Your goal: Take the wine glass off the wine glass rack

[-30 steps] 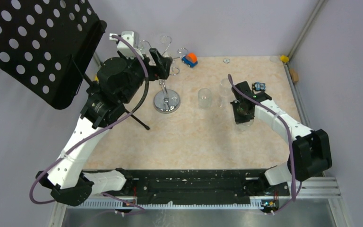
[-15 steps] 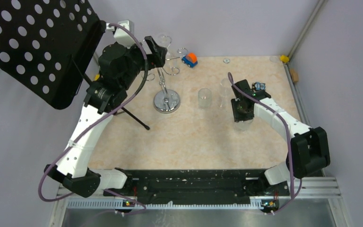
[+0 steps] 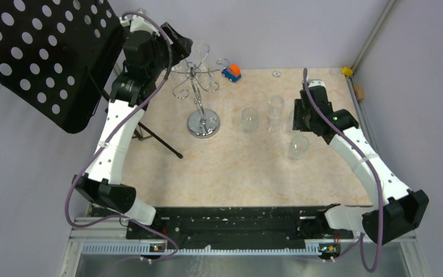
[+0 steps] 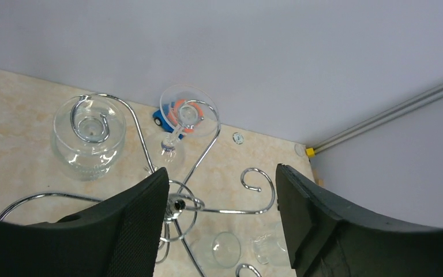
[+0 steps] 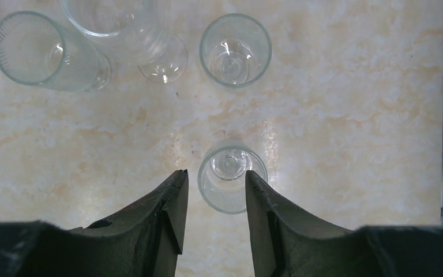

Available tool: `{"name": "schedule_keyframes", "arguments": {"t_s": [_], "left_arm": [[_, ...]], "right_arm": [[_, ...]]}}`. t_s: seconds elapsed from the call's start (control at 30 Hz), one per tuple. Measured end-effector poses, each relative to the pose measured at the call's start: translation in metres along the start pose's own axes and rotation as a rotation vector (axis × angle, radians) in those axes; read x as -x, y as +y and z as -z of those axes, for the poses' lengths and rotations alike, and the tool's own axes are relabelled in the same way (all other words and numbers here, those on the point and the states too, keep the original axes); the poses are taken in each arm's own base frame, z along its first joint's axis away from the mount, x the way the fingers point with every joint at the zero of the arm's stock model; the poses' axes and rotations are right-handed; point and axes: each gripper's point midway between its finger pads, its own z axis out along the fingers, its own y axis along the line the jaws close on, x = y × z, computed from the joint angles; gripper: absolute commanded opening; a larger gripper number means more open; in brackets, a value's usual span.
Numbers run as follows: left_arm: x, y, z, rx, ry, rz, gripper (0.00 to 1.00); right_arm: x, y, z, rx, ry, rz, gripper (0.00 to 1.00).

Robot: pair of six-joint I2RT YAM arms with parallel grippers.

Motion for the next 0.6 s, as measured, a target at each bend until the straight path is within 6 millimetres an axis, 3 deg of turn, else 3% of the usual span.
{"name": "schedule_keyframes", "arguments": {"t_s": [0.2,0.33,0.6], "left_arm": [[-0.03,0.021,-0.049,0.046,0.078,0.09,0.55],[-0.053,0.034,-0.07,0.07,0.13,0.128,0.52],[-0.065,0.052,-0.081,0.105,0.097,0.178,0.52]], "right_arm": [[0.019,-0.002,0.026,0.034,-0.108,-0.068,0.41],[0.023,0.001,0.033,0.063,-0.133,-0.091,0.4],[0.006,0.013,0.022,0.119,-0.09,-0.102,0.39]]}}
